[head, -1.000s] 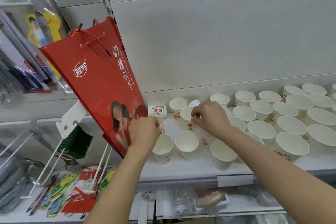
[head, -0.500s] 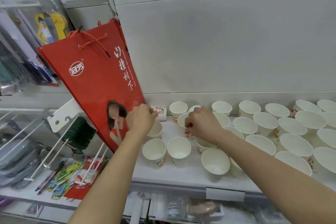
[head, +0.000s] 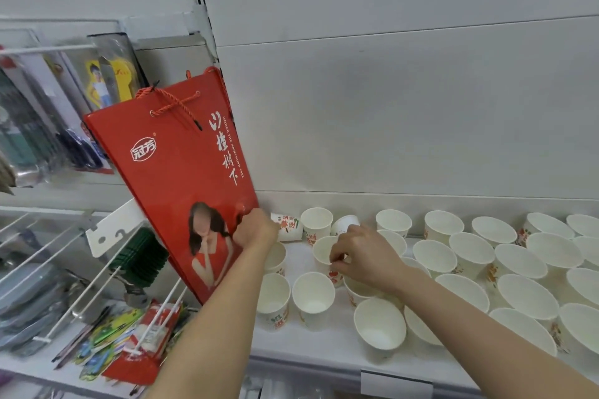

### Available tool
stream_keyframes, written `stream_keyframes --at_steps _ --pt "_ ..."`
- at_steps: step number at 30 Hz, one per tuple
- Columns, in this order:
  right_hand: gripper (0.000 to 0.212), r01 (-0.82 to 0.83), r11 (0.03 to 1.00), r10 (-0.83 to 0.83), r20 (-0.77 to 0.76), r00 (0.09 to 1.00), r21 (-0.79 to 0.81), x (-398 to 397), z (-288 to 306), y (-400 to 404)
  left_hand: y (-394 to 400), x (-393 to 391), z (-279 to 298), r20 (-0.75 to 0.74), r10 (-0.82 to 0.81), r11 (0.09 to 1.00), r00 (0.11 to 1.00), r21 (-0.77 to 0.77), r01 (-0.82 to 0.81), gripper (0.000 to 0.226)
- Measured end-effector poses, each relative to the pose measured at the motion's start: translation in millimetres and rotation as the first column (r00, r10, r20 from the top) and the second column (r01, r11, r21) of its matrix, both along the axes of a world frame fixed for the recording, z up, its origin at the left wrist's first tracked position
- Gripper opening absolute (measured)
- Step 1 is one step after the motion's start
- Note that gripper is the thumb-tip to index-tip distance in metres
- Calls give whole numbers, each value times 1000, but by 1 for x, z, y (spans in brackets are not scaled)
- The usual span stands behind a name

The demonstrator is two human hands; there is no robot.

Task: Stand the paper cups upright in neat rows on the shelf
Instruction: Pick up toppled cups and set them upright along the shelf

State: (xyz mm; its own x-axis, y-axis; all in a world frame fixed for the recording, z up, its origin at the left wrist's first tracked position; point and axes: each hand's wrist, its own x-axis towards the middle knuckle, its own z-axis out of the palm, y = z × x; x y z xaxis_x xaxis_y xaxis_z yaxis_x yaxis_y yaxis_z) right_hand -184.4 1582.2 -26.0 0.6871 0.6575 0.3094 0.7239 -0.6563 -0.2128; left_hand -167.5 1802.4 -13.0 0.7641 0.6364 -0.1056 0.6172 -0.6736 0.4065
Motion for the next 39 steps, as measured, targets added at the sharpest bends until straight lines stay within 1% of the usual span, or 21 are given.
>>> stream_keyframes --at_steps 2,3,5,6,7,9,10,12,14,16,19,21,24,27,30,35,36,39 --pt "14 32 996 -25 -77 997 86 3 2 -5 4 4 -1 48 -2 1000 999 -14 2 34" --pt "13 76 987 -60 -110 992 142 7 4 -9 5 5 0 61 -34 999 998 25 33 30" --pt "8 209 952 -177 -154 972 225 20 9 -17 6 3 2 45 -148 970 988 201 136 23" --pt "7 279 931 -246 -159 956 235 29 11 -21 7 1 3 23 -224 927 974 313 206 20" --pt "7 334 916 -303 -159 939 224 39 13 -25 7 -2 4 -1 -301 873 953 401 277 16" --pt "13 376 916 -355 -155 922 139 55 15 -28 9 -6 5 -65 -432 770 899 492 406 13" --pt "19 364 929 -350 -155 924 71 61 16 -27 10 -7 4 -100 -480 730 872 506 460 13" --pt "31 297 952 -306 -154 940 -80 70 16 -22 12 -10 4 -122 -540 695 833 494 523 13" --pt "39 238 950 -271 -154 950 -201 77 16 -14 14 -12 4 -62 -575 722 816 430 542 14" --pt "45 198 932 -253 -157 954 -303 83 14 -6 14 -14 7 29 -595 761 803 342 551 23" --pt "50 168 902 -263 -197 944 -398 87 8 1 8 -15 14 108 -610 775 785 285 564 23" --pt "45 177 915 -273 -230 934 -363 88 6 0 2 -15 15 119 -614 775 780 275 568 20" --pt "20 218 951 -275 -274 921 -221 87 15 -8 -2 -18 11 125 -585 799 802 261 542 16" --pt "6 232 969 -246 -262 933 -82 81 24 -22 -1 -26 3 146 -537 830 831 269 489 16" --pt "5 240 970 -244 -208 947 -47 71 22 -34 1 -36 -2 167 -475 863 864 282 420 15" --pt "11 245 963 -251 -35 967 -114 59 8 -39 0 -50 2 169 -394 892 903 307 332 15" --pt "11 241 964 -246 -24 969 -115 58 8 -39 -1 -52 4 161 -379 897 911 307 319 16" --pt "16 222 970 -229 -68 971 -99 56 7 -44 1 -54 8 139 -365 895 920 326 306 15"
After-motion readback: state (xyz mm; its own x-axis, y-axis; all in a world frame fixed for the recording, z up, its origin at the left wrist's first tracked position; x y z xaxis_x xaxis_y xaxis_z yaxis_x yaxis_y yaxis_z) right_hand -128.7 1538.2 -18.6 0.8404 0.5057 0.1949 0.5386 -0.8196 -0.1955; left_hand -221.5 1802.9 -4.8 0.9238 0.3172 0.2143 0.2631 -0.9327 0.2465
